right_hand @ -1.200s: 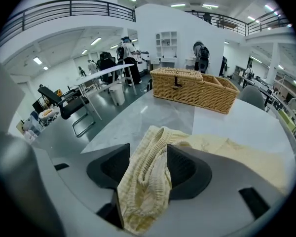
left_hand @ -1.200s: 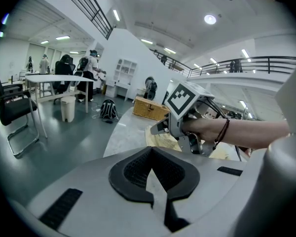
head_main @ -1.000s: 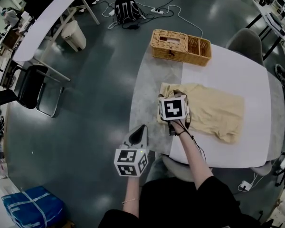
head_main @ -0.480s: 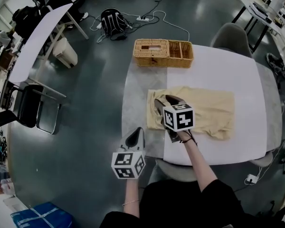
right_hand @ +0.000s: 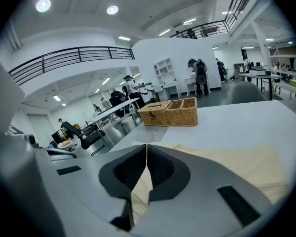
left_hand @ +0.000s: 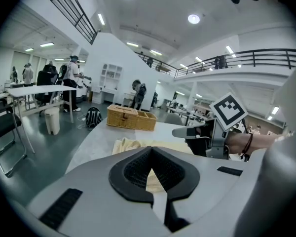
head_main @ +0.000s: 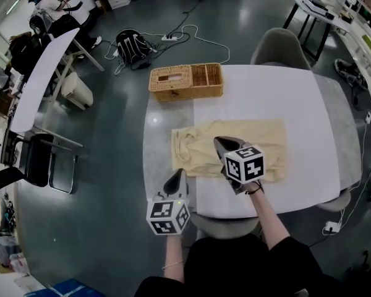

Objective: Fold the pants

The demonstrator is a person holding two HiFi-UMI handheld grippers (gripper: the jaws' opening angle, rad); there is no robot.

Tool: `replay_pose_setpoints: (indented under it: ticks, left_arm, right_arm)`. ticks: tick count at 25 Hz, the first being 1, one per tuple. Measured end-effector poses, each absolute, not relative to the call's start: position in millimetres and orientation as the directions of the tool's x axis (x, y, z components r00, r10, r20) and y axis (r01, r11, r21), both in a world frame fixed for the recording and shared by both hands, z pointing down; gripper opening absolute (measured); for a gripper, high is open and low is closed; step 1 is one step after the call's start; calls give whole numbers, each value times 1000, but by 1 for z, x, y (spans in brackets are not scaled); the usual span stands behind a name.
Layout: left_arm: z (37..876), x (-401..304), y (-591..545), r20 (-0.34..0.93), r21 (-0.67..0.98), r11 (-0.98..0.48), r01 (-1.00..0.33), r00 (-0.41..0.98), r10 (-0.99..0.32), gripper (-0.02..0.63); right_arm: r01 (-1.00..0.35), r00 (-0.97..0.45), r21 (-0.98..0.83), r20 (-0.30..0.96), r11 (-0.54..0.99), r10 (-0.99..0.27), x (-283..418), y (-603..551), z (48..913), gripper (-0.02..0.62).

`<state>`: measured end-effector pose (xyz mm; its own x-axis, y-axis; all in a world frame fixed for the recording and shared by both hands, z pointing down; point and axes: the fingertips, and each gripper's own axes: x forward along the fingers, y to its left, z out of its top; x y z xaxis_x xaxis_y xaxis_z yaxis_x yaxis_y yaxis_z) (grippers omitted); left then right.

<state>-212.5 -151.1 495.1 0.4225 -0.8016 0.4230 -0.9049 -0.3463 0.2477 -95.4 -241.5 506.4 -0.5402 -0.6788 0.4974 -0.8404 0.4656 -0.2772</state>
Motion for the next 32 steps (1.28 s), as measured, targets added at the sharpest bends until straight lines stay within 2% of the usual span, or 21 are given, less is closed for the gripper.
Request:
replay_pose_setpoints:
  ticks: [7,12,20,29,32]
  left_arm:
    - [484,-164,-159,407,228,-383,-895,445,-798,8]
    - [485,-128,-164,407,227,-412,-882,471,-783,8]
    - [496,-73,-168,431,230,-462,-857,515,-741,8]
    - [512,-44,-166,468,225,-479,-848,525,-711,8]
    - [518,-41,-166,480,225,-476,-850,521,-706,8]
  right_arm:
    - [-862,-506,-288,479,417,-717,-17,-229,500,15]
    - [-891,-449,-315,493,328,-745,49,-223,509,15]
    - [-942,-316,-285,562,180,-764,139,-218,533,17]
    - [-955,-241,-290,640,61,-730,186,-217,574,185]
    - [-959,-218,-281,665,32,-714,195,-219,588,204]
